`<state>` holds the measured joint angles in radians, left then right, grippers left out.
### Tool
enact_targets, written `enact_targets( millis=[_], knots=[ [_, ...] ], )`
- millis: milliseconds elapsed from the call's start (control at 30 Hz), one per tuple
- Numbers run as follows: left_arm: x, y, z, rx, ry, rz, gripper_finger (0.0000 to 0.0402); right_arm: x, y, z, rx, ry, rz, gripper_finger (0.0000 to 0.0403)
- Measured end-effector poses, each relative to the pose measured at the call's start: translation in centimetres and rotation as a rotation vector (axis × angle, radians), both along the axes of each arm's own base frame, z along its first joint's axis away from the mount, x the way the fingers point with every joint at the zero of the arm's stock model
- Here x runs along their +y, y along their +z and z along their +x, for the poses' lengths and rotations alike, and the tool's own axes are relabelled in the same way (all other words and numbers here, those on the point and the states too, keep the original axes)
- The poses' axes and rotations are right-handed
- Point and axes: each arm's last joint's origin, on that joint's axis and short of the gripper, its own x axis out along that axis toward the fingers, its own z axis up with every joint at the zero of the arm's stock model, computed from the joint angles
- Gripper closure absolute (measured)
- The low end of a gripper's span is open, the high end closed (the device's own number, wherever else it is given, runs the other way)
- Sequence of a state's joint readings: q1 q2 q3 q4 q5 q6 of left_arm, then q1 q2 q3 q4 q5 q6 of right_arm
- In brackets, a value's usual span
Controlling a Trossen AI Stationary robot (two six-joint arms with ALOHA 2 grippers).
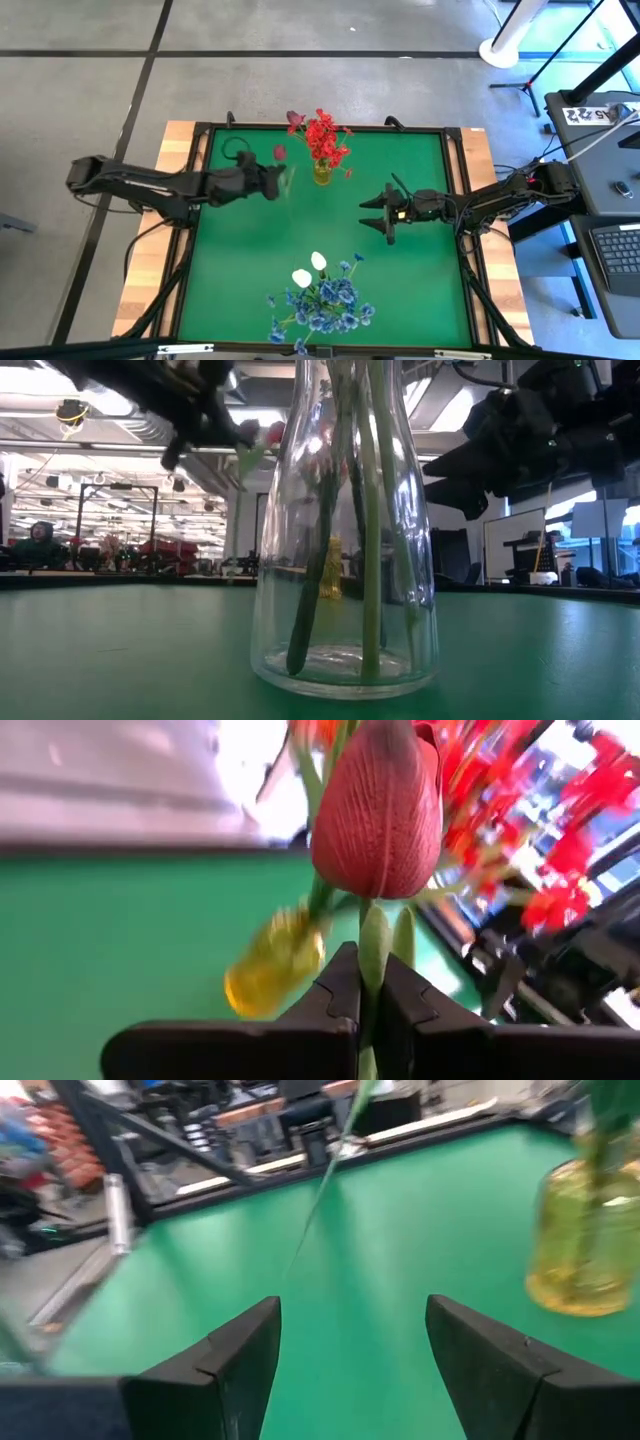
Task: Sort flowers into vase by color
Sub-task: Put the dark red tulip into the yellow vase
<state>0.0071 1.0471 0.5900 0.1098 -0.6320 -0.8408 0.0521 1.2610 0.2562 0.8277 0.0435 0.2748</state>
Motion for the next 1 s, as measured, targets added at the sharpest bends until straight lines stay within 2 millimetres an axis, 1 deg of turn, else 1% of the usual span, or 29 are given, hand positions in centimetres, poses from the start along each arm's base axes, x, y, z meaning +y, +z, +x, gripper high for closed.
enact_targets(
  millis=[100,200,433,567,667,767,867,1000],
  knots=[
    [0.2,1.6,-1.2,-0.012,0.063,0.12,0.0401,-0.2,0.0,0.0,0.001,-0.049,-0.055,0.0155],
    [0.4,2.8,-1.9,-0.006,0.127,0.232,0.0401,-0.2,0.0,0.0,0.001,-0.067,-0.067,0.0155],
    [0.4,5.7,-2.0,-0.064,0.14,0.497,0.0401,-0.2,-0.1,0.0,0.011,-0.068,-0.061,0.0155],
    [0.4,6.8,-2.2,-0.089,0.132,0.611,0.0401,-0.2,-0.1,0.0,0.011,-0.068,-0.06,0.0155],
    [0.5,7.3,-2.2,-0.103,0.102,0.675,0.0401,-0.2,-0.1,0.0,0.016,-0.065,-0.073,0.0155],
    [0.8,7.2,-1.9,-0.103,0.074,0.712,0.0401,-0.3,-0.4,-0.1,0.051,-0.063,-0.142,0.0155],
    [1.5,7.2,-1.5,-0.125,0.088,0.727,0.0401,-0.4,-0.4,-0.1,0.054,-0.099,-0.174,0.0155],
    [2.5,7.0,-0.8,-0.137,0.065,0.787,0.0401,-0.4,-0.1,0.0,0.022,-0.1,-0.171,0.0155]
  ],
)
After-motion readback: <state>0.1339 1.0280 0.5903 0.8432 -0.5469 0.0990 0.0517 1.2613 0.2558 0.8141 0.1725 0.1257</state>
